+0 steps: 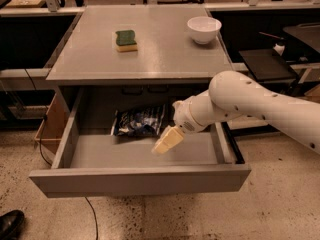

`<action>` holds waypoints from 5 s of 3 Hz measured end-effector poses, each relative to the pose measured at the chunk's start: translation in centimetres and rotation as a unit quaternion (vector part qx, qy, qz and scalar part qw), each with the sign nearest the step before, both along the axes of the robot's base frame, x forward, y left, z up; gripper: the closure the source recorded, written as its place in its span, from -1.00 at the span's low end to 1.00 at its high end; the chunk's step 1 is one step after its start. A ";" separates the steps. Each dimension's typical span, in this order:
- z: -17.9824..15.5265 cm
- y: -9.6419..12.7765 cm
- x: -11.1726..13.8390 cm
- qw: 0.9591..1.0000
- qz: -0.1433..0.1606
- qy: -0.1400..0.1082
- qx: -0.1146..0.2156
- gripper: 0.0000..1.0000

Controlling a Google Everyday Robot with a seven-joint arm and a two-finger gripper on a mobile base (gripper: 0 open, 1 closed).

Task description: Pick blue chip bag from top drawer and place on counter

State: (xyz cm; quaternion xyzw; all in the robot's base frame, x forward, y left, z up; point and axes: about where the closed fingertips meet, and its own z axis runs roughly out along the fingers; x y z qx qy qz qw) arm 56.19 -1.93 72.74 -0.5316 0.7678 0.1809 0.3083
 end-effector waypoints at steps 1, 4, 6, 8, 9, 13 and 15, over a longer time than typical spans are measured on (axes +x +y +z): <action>-2.4 1.7 3.0 0.999 -0.010 -0.010 0.031 -1.00; -7.4 5.6 9.6 0.996 -0.057 -0.047 0.056 -0.62; -8.8 5.1 9.1 0.994 -0.080 -0.055 0.056 0.31; -4.4 3.6 6.0 0.993 -0.063 -0.082 0.058 1.00; -1.6 2.3 3.5 0.994 -0.048 -0.092 0.048 1.00; 12.4 -10.2 4.1 0.982 -0.102 -0.149 -0.053 1.00; 20.0 -13.5 10.0 0.968 -0.115 -0.201 -0.095 1.00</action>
Offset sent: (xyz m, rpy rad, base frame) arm 0.0935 0.0518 -0.0657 0.1460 -0.0886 -0.0804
